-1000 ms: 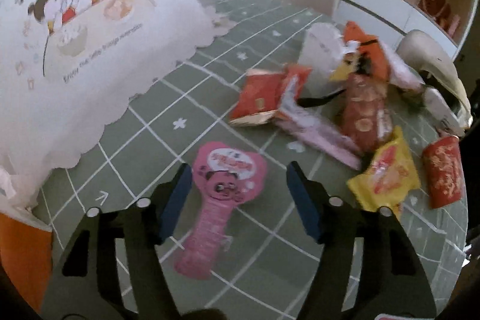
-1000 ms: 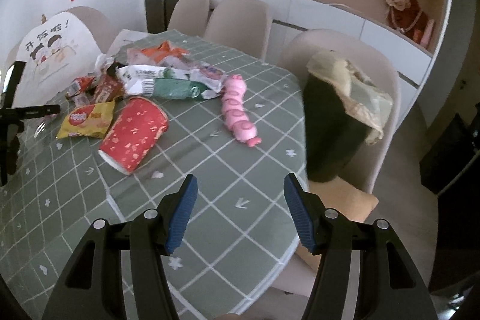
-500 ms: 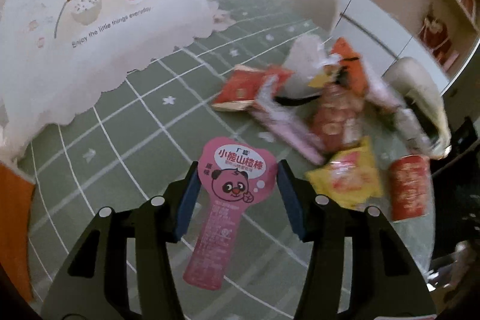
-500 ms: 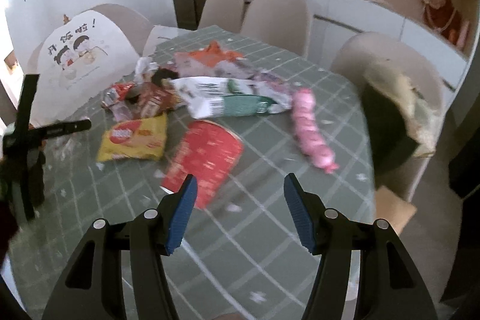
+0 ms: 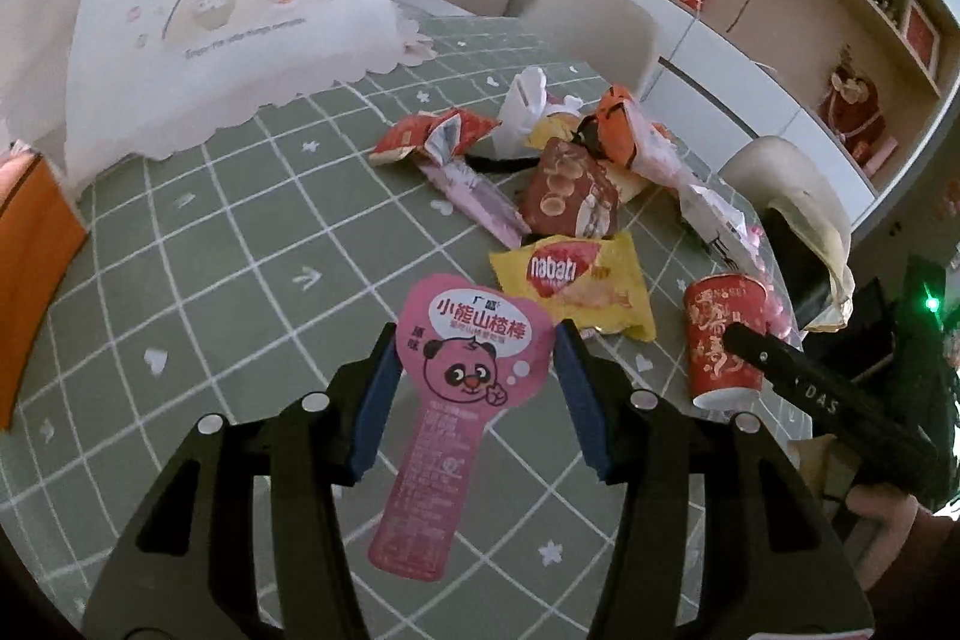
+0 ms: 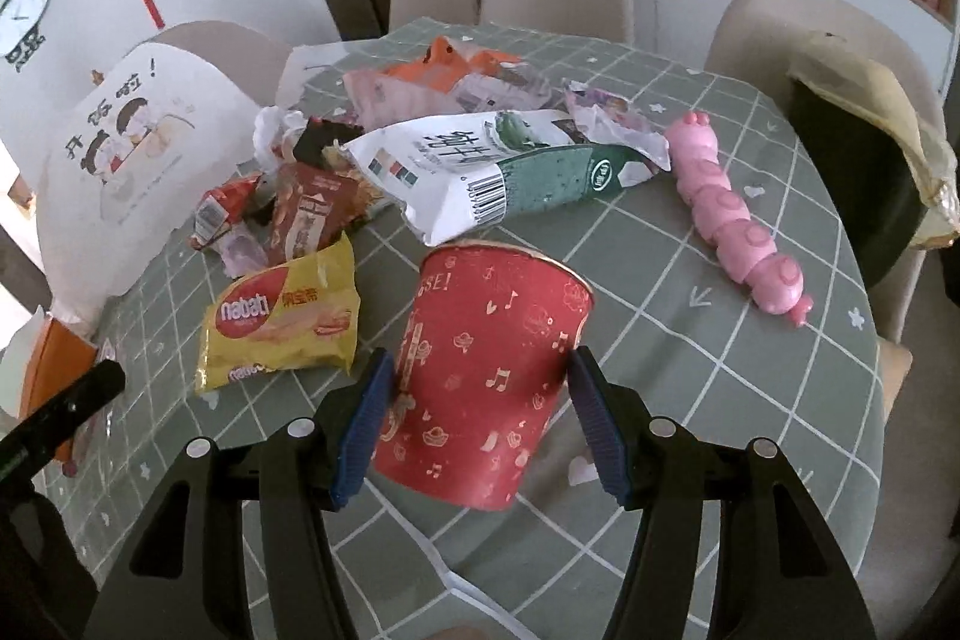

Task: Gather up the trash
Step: 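Carry the pink wrapper and red cup to the bin and release both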

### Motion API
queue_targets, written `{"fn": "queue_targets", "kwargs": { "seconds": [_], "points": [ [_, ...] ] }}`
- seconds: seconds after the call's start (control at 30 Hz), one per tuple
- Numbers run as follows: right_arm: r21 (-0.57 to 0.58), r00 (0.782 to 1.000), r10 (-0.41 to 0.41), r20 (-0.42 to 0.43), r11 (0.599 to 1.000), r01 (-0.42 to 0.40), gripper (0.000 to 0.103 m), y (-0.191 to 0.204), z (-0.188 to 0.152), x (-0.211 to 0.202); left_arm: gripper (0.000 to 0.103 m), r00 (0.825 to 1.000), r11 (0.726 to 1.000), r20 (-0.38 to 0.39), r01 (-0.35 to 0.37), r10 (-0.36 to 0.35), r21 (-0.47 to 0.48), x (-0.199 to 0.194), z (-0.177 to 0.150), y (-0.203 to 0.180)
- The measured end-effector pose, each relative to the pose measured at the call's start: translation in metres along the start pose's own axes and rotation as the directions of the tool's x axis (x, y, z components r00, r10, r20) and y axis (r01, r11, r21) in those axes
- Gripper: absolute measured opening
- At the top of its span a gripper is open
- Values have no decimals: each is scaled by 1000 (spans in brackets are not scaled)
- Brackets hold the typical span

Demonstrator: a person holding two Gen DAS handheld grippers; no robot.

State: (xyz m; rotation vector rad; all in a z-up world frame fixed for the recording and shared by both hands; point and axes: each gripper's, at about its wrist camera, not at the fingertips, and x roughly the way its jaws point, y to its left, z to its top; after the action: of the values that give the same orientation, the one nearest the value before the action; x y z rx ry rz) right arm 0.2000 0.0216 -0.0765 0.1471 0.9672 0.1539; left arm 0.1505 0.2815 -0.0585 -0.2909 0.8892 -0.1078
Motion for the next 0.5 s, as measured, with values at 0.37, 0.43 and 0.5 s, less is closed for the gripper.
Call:
{"fn": "queue_targets", "kwargs": {
  "seconds": [0.37,0.43,0.5],
  "points": [
    [-140,991,111,-69,983,-120,57,-7,16,12,49,999,999,21,-36,36,-10,-11,6,-42],
    [-173,985,151,-86,971,-164,57,-11,19,13,49,998,999,30,-51,51,-3,-11,8,-55],
    [-207,979,183,-92,958,-198,54,-20,21,10,49,997,998,43,-65,65,-7,-9,10,-68]
  ]
}}
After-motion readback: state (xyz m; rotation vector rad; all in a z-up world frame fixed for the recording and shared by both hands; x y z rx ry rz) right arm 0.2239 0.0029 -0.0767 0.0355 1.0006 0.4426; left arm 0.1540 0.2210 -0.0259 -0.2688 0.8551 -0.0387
